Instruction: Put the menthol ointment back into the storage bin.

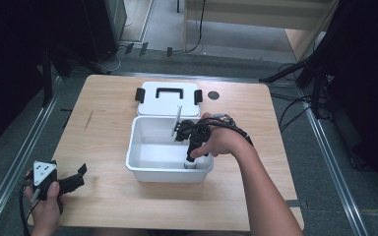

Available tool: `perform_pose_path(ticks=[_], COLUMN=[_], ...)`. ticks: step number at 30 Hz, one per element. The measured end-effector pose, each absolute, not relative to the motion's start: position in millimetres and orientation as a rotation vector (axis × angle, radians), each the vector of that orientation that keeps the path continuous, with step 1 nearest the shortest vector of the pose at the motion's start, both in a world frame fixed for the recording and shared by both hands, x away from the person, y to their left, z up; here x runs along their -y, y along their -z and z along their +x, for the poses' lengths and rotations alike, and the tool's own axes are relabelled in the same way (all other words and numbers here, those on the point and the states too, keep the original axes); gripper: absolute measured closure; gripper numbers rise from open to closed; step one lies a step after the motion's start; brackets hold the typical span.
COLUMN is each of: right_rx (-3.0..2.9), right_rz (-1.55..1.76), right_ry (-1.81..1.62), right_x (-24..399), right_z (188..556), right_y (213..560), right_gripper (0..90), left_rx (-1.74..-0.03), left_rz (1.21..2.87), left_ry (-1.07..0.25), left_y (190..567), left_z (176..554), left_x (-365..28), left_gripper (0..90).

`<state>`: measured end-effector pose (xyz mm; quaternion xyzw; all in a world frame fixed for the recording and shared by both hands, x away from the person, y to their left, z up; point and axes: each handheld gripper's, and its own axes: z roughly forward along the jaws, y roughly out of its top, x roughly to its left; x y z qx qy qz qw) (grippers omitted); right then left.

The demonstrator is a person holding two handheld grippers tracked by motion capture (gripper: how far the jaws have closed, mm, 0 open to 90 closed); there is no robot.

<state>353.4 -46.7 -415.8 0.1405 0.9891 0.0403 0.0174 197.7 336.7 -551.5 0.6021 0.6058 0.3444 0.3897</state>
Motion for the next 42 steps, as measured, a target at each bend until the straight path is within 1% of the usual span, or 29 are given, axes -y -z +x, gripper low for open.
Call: perform_pose_path(ticks=[13,23,33,42], right_rx=[-3.032,-2.995,-2.975,-2.967], right_rz=[0.508,0.559,0.599,0.673], right_ry=[-0.232,-0.239,-0.258,-0.269], right_x=[69,101,128,154], right_z=[351,344,336,335], right_y=[385,370,364,371], right_gripper=[35.2,32.1,30.8,30.0], left_rx=[-1.541,-1.541,-1.542,-1.542], left_rz=[1.53,1.529,1.529,1.529], left_ry=[-0.875,-0.88,-0.882,-0.883], left_y=[551,552,552,552], left_z=[198,198,198,198], left_x=[-337,-336,-336,-336], left_gripper=[0.1,0.1,0.1,0.1])
